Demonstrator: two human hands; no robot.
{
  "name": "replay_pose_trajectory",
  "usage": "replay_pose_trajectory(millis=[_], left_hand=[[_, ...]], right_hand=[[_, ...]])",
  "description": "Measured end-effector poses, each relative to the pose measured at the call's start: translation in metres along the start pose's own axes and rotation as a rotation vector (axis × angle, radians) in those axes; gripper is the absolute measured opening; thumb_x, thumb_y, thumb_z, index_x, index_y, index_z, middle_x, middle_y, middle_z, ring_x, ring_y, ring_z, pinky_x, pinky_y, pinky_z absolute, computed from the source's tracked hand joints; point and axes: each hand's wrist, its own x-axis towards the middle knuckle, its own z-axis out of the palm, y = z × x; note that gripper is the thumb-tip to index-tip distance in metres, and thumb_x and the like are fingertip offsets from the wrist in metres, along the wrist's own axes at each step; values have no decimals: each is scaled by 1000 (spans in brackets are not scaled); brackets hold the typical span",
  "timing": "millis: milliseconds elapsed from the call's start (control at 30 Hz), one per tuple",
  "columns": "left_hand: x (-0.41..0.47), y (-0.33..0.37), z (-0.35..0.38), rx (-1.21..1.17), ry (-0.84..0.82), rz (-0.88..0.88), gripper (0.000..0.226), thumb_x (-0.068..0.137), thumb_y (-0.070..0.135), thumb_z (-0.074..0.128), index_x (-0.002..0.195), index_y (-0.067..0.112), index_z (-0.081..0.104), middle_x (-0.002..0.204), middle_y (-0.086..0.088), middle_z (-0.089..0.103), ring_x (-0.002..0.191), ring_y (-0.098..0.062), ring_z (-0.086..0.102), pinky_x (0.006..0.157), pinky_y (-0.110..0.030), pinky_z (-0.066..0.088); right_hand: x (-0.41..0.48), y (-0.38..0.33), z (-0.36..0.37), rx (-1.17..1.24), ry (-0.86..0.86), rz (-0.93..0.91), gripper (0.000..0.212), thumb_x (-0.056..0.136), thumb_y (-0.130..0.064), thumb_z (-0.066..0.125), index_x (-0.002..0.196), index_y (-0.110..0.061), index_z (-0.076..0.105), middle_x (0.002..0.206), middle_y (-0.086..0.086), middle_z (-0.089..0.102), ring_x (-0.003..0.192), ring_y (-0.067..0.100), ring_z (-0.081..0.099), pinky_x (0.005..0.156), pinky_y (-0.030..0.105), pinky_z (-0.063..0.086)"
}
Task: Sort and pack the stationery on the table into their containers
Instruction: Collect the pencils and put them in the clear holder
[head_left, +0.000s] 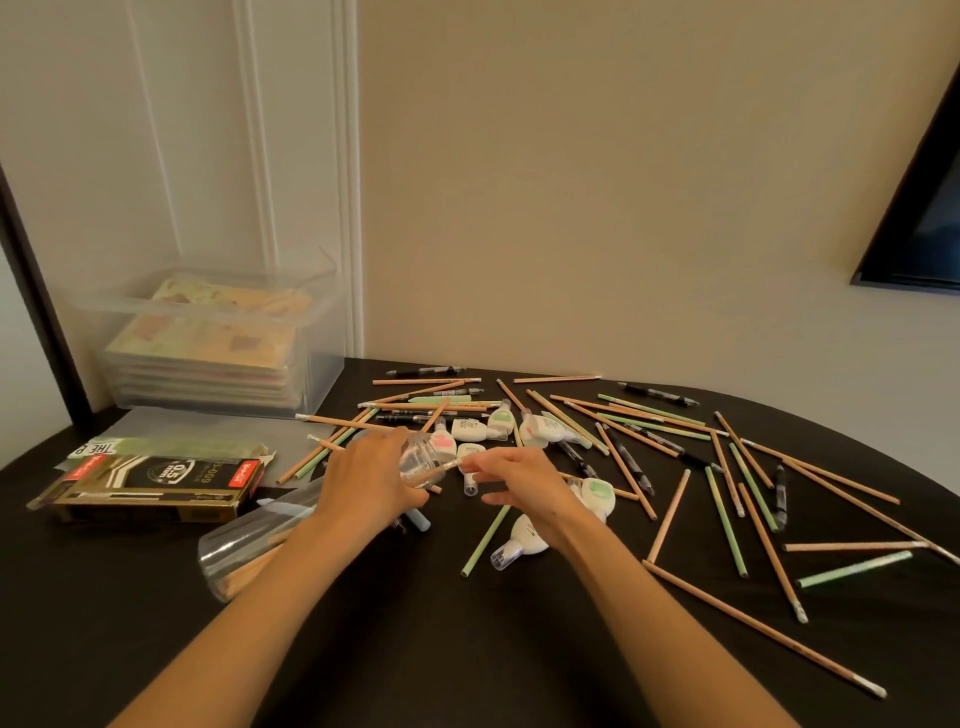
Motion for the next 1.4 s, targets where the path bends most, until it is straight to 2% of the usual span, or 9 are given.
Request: replay_pose_trajectory(millis=[400, 533, 667, 767, 933, 1100, 1200, 1300, 1400], left_hand=[[12, -31, -12, 14, 87, -151, 69, 77, 49, 68, 131, 17, 40, 124, -4, 53, 112, -20, 51, 85, -31, 44], [18, -37, -15, 19, 91, -148, 68, 77, 47, 68, 131, 16, 40, 124, -5, 53, 112, -20, 51, 86, -31, 44], [23, -43, -17, 35, 90, -137, 66, 78, 47, 66, 130, 16, 41, 124, -5, 53, 112, -21, 51, 87, -31, 43], [27, -46, -16, 39, 85, -137, 64, 78, 47, 67, 128, 16, 42, 122, -5, 54, 111, -21, 52, 86, -32, 43], [32, -49, -14, 48, 77, -139, 68, 79, 47, 66, 133, 17, 38, 124, -4, 52, 112, -20, 51, 86, -30, 43], [37, -43, -11, 61, 64, -118, 71, 79, 48, 66, 136, 18, 35, 126, -4, 51, 114, -20, 50, 88, -31, 43], [39, -36, -10, 64, 50, -99, 73, 79, 46, 67, 137, 19, 34, 127, -4, 49, 115, -19, 49, 89, -31, 43], [40, -27, -9, 56, 41, -74, 75, 79, 44, 68, 140, 19, 32, 130, -5, 48, 117, -20, 48, 91, -31, 43], [41, -17, -6, 51, 30, -60, 76, 78, 43, 69, 141, 19, 32, 134, -5, 47, 120, -21, 47, 94, -32, 42]], right_hand=[[26, 11, 24, -93, 55, 82, 30, 93, -3, 49, 120, -14, 58, 102, 7, 64, 81, 8, 60, 62, 17, 51], [42, 9, 47, -685, 79, -260, 42, 94, -5, 45, 132, -23, 50, 129, 9, 51, 109, 19, 55, 89, 29, 48], [58, 6, 67, -1148, -64, -455, 59, 91, -1, 49, 142, -28, 36, 150, 10, 20, 132, 29, 35, 96, 40, 47], [62, 5, 74, -1303, -117, -479, 52, 90, -4, 52, 139, -21, 42, 147, 12, 25, 133, 30, 30, 96, 41, 44], [69, 10, 70, -1308, -118, -557, 34, 87, -3, 57, 121, -7, 53, 133, 12, 42, 120, 27, 45, 92, 37, 47], [62, 8, 55, -1011, 64, -502, 35, 89, 0, 53, 121, -12, 46, 117, 9, 56, 103, 21, 57, 86, 31, 48], [58, -5, 40, -410, 376, -432, 18, 96, -8, 45, 113, -13, 50, 106, 7, 61, 90, 11, 60, 72, 16, 48], [54, -21, 16, 215, 641, -399, 7, 98, -11, 41, 101, -14, 46, 92, 4, 62, 83, 11, 64, 66, 15, 51], [45, -31, -10, 512, 743, -302, 9, 99, -10, 39, 107, -15, 41, 85, 5, 62, 68, 9, 63, 55, 12, 51]])
